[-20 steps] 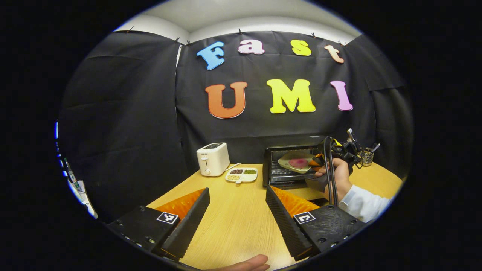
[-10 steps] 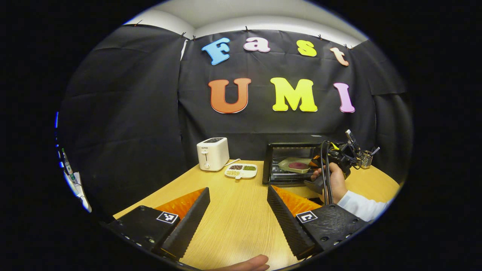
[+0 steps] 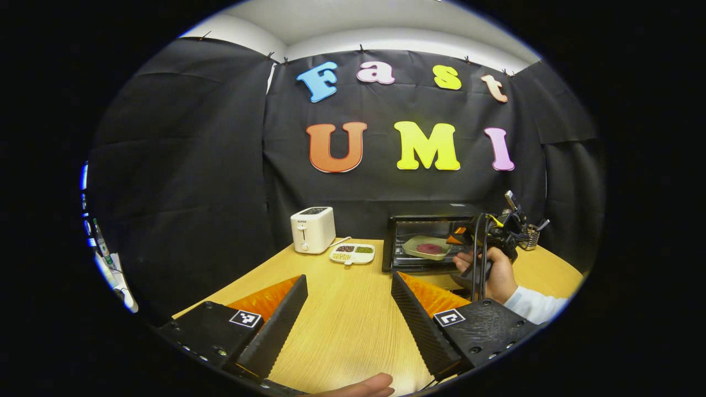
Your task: Open the electric oven with the left hand, put the food in, and close the electric oven.
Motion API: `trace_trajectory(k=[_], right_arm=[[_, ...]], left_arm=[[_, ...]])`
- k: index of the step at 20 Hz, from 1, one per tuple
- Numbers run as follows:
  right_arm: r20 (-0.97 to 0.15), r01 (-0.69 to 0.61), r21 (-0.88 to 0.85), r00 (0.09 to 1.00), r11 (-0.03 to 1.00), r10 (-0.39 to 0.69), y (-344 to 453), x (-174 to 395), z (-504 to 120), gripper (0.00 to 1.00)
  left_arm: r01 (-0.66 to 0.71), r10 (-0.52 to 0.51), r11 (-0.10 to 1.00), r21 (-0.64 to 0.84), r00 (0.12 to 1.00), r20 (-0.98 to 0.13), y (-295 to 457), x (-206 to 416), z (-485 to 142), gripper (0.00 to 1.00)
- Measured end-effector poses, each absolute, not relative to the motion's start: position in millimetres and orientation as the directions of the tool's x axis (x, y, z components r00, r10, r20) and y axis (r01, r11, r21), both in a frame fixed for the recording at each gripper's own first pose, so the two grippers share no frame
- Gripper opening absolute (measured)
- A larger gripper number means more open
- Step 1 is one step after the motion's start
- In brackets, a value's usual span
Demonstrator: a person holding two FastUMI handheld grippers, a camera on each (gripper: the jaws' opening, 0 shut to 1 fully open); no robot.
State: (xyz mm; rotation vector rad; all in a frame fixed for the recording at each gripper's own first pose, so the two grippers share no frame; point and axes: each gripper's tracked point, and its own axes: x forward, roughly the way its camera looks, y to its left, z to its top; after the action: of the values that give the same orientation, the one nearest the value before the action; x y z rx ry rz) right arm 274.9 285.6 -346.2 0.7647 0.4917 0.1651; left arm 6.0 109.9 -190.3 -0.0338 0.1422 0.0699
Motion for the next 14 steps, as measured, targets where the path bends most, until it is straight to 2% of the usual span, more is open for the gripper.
trace_trajectory(k=[2, 3, 4, 5, 6, 7, 9, 12, 14], right_arm=[[-0.353, 0.006, 0.693, 0.875, 0.721, 0.331, 280, 260, -342, 0.66], [-0.357, -0.010, 0.682, 0.868, 0.731, 0.345, 279, 252, -341, 0.75], [-0.360, -0.031, 0.669, 0.861, 0.742, 0.360, 278, 244, -339, 0.75], [-0.350, -0.060, 0.667, 0.854, 0.742, 0.384, 278, 235, -336, 0.87], [-0.334, -0.086, 0.673, 0.851, 0.735, 0.405, 278, 226, -331, 0.92], [-0.323, -0.102, 0.665, 0.854, 0.739, 0.408, 273, 216, -328, 0.85], [-0.303, -0.132, 0.637, 0.863, 0.759, 0.405, 261, 196, -322, 0.85], [-0.283, -0.169, 0.572, 0.877, 0.803, 0.387, 239, 166, -309, 0.92], [-0.233, -0.219, 0.519, 0.894, 0.826, 0.383, 224, 147, -285, 0.92]], left_arm=[[-0.065, 0.061, 0.998, -0.022, 0.987, -0.146, 104, -2, -186, 0.98], [-0.059, 0.055, 0.998, -0.021, 0.988, -0.141, 100, -8, -182, 0.98], [-0.048, 0.045, 0.999, -0.018, 0.990, -0.136, 94, -12, -178, 0.98], [-0.043, 0.040, 0.999, -0.016, 0.991, -0.126, 90, -16, -172, 0.98], [-0.043, 0.041, 0.999, -0.018, 0.993, -0.111, 88, -21, -165, 0.98], [-0.037, 0.035, 0.999, -0.021, 0.995, -0.092, 85, -25, -158, 0.98], [-0.017, 0.016, 1.000, -0.019, 0.997, -0.076, 77, -34, -149, 0.97], [-0.005, 0.005, 1.000, -0.007, 0.998, -0.060, 70, -40, -140, 0.98], [0.006, -0.006, 1.000, -0.011, 0.998, -0.056, 62, -42, -139, 0.97]])
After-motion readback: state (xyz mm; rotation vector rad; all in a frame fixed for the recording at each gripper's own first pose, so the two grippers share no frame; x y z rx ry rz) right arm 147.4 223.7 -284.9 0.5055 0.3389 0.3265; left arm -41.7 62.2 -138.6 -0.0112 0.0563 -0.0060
